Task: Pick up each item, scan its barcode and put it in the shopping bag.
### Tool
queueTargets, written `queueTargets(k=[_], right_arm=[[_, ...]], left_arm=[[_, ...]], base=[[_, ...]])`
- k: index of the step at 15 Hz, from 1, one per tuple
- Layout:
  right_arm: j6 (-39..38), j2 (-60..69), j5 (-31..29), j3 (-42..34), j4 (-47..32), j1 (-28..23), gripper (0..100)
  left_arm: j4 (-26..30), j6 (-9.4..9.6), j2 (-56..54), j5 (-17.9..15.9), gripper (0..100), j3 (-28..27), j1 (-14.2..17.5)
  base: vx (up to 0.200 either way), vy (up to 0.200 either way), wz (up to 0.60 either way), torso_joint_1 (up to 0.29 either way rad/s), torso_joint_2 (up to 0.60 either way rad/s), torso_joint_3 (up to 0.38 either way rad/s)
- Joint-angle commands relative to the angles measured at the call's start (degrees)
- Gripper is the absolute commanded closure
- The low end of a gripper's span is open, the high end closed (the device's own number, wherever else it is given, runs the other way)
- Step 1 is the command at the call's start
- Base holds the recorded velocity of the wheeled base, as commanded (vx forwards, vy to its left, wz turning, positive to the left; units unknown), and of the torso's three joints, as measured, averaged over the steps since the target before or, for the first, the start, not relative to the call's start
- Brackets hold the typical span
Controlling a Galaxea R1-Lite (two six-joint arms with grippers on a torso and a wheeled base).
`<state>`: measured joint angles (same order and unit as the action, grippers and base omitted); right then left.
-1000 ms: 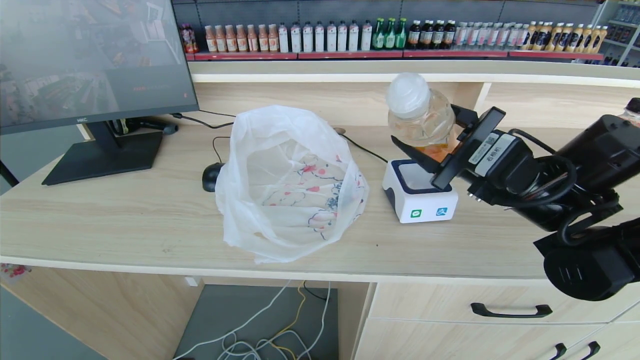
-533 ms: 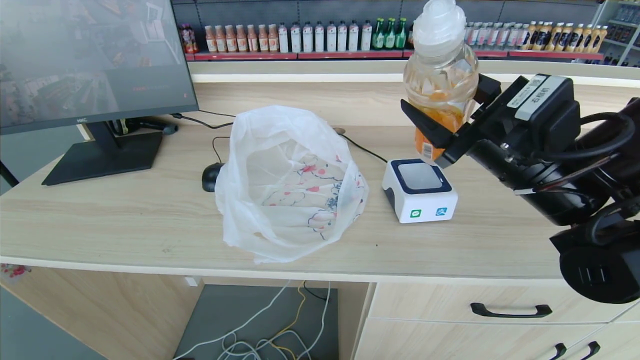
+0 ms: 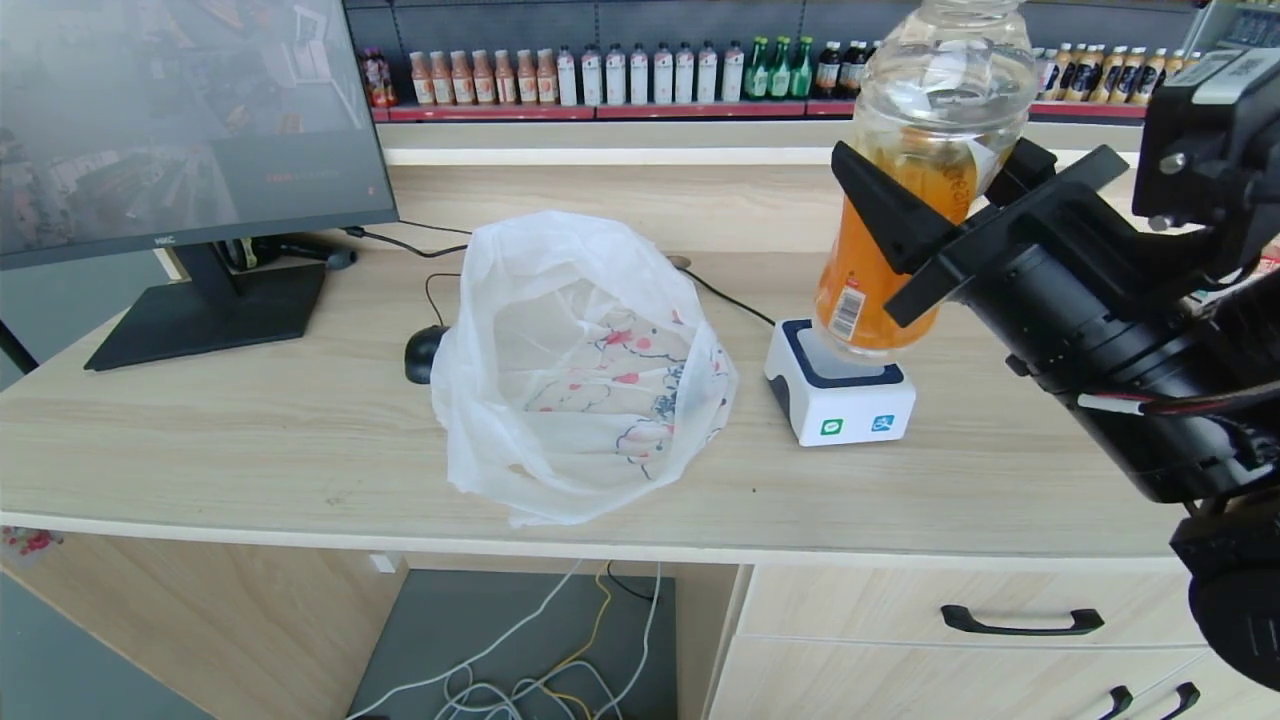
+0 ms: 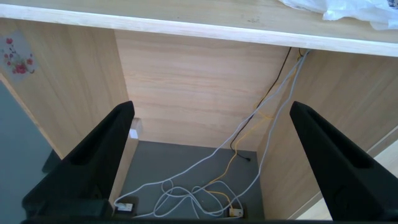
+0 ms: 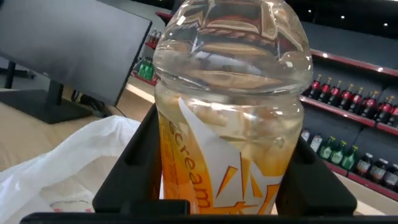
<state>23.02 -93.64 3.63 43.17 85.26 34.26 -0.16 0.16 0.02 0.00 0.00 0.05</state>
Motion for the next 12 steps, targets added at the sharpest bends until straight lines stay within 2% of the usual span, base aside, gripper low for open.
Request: queueTargets(k=[1,4,8,12], right_arm=[[-3.77,2.58,-3.28,-4.23,0.26,0.81,100],[-8.95,2.32,-6.27,-4.93,0.70,0.64,100],[-10.97,1.09,-10.93,-6.08,3.16,-1.30,100],[-14.93,0.12,-10.58,-5.55,1.75,-2.00,100]], left_arm=[[-0.02,0.02,-0.02,0.00,0,0.00,0.04],[-0.02,0.11,-0.02,0.00,0,0.00,0.04],[-0.02,0.11,-0.02,0.00,0,0.00,0.04],[-0.02,-0.07,-0.02,0.00,0,0.00,0.04]], base=[[0.000,0.000,0.00,0.000,0.00,0.000],[0.000,0.000,0.00,0.000,0.00,0.000],[0.000,0.000,0.00,0.000,0.00,0.000],[0.000,0.000,0.00,0.000,0.00,0.000]])
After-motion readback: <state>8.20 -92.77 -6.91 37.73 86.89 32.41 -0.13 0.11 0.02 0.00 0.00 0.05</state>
